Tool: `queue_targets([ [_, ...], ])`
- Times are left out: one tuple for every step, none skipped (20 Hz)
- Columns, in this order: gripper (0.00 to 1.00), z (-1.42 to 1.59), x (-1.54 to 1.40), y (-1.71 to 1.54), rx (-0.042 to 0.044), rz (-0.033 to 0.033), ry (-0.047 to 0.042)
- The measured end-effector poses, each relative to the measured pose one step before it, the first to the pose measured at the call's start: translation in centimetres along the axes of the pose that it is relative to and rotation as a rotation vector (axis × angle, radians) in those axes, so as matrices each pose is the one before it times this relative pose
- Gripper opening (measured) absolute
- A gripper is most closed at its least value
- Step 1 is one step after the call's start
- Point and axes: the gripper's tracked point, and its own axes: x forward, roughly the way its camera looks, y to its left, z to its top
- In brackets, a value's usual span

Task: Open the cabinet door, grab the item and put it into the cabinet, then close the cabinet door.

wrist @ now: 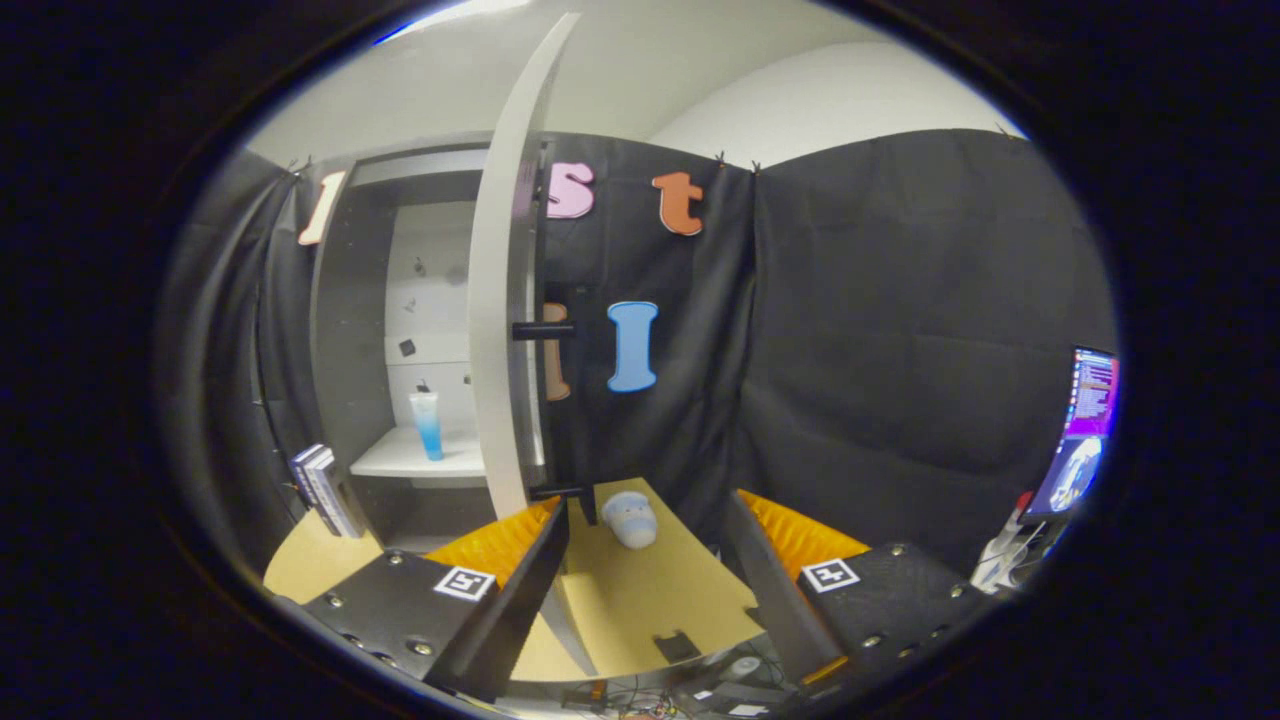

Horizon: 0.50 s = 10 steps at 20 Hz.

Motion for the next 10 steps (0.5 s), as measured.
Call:
queue_targets([
  [0.96,-0.128,-0.093,1.070,0.00344,0.02799,-0.00370],
  [0.96,-0.097,-0.053,1.045,0.00267,0.02705,-0.00240],
  [0.96,-0.156,0.008,0.922,0.00325,0.02646,0.00111],
  [0.96,-0.067,0.022,1.002,0.00143,0.02562,-0.00037],
  [0.96,-0.233,0.277,1.220,0.00281,0.02287,0.00193],
  [0.96,-0.103,0.123,1.035,-0.00137,0.02157,0.00136],
  [0.96,-0.097,0.073,0.748,0.00151,0.01969,0.00099],
  [0.96,0.044,0.103,0.917,0.00138,0.02143,0.00126],
  [0.96,-0.093,0.083,0.886,0.00160,0.02162,0.00314],
  [0.96,0.037,0.220,0.847,0.00246,0.02278,0.00150],
])
